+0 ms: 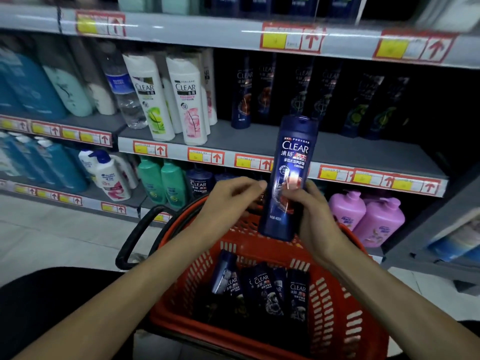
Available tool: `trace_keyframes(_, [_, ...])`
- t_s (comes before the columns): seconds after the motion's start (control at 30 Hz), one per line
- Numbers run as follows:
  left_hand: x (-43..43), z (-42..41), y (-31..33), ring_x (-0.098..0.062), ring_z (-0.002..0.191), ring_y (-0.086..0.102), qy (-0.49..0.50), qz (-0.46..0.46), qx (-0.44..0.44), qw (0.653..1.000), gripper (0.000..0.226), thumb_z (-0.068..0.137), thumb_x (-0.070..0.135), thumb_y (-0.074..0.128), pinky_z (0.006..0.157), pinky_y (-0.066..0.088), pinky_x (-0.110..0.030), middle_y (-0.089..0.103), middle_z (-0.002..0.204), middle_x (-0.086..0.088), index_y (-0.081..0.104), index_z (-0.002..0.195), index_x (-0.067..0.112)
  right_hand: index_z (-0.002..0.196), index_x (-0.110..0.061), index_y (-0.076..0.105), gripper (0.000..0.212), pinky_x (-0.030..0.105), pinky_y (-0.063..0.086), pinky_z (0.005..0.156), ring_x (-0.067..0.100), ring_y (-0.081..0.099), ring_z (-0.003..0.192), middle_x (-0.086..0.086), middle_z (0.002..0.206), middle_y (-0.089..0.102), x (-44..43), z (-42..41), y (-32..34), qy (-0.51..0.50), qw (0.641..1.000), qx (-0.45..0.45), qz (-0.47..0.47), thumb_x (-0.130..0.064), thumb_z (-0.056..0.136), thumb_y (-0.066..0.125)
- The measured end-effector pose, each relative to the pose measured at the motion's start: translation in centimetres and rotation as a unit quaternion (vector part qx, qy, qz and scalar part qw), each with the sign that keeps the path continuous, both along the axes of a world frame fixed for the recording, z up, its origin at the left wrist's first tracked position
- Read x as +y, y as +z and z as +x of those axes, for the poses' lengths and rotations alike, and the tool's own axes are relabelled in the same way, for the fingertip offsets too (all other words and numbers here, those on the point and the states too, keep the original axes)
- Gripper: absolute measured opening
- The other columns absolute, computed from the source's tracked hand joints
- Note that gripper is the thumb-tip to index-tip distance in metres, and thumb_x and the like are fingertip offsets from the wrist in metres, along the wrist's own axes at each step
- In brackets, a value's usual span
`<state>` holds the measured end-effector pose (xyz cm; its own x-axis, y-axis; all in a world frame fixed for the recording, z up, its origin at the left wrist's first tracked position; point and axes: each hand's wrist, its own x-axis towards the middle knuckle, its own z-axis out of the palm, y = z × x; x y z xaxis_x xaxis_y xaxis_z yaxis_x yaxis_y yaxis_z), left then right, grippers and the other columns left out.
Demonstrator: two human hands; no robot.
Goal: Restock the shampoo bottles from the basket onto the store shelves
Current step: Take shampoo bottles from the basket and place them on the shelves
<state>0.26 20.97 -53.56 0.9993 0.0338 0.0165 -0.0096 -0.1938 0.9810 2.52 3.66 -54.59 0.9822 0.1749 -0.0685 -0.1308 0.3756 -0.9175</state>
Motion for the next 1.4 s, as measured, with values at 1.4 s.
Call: trace_keyframes(1.4, [0.3,26.6,-0.5,-0.014,0.11,0.052,0.039,0.092,-0.013,0.995,0.076,0.09,-0.004,0.058,0.093,0.044,-0.027,0.048,0.098,0.013,0.032,0.158,0.019,0.111,-0.011,0.061,0.024,0.023,0.05,0.059,0.01,0.061,0.07,-0.002,0.078,0.064,7.1,29.8,0.6,-0.202,0.885,-0.22,-0.357,-0.015,0.091,0.074])
